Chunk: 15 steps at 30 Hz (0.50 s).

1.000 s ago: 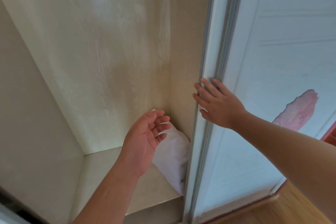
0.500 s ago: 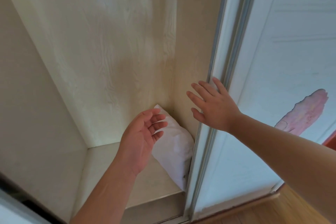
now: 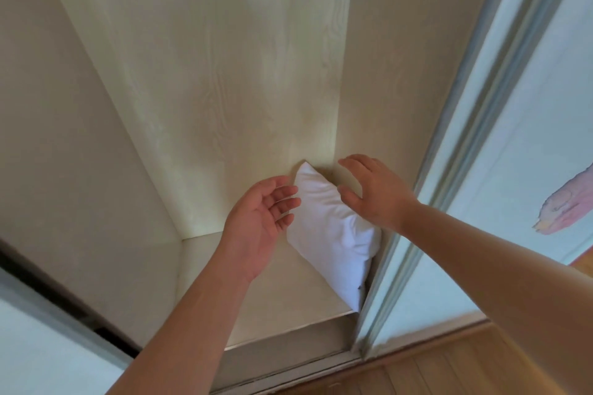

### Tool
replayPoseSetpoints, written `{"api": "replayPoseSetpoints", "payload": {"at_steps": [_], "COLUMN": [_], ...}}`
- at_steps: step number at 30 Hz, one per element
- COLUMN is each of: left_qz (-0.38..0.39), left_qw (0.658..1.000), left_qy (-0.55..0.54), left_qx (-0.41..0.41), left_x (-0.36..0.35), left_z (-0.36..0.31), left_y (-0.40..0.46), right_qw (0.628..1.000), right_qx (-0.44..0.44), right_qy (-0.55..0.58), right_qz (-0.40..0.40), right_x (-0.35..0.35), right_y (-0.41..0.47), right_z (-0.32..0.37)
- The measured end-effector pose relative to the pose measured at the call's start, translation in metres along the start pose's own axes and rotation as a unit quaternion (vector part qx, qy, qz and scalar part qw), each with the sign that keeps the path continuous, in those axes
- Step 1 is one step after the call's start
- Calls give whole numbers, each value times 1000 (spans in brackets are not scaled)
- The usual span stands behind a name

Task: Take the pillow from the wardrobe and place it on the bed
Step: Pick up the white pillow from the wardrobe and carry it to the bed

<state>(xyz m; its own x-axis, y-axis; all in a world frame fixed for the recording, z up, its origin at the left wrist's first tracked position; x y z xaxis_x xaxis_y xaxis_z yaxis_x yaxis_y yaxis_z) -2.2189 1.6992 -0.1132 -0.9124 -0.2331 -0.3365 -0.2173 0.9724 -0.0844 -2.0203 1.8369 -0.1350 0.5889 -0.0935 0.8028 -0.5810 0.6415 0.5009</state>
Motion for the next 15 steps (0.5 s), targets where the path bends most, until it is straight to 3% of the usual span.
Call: {"api": "replayPoseSetpoints", "payload": {"at_steps": [4, 8, 15], "left_qz": [-6, -6, -35], "left_qw": [1000, 999, 994], "left_qy": [-2, -3, 6], "left_qx": [24, 54, 105], "left_x": [22, 33, 36], "left_z": [9, 22, 51], "left_y": [14, 36, 97], "right_qw": [990, 954, 912], "right_qx": [-111, -237, -335], "right_qy": [90, 183, 222], "right_qz": [-15, -3, 79], "right_x": [-37, -71, -123], "right_y": [-5, -11, -8], "right_z": [-7, -25, -73]}}
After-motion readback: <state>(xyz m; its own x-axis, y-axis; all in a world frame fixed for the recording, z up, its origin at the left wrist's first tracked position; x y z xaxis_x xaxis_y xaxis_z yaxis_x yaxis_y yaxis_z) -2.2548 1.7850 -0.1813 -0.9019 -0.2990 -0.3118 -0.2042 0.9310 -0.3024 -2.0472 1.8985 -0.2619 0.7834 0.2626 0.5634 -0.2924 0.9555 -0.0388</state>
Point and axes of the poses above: each hand's wrist, its own y-axis towards the middle knuckle, its own x-axis out of the back of the hand, z = x × y, the point moved 1 cm from there along y, towards the middle knuckle, and after that the axes turned 12 degrees about y, right-handed, at the moved point
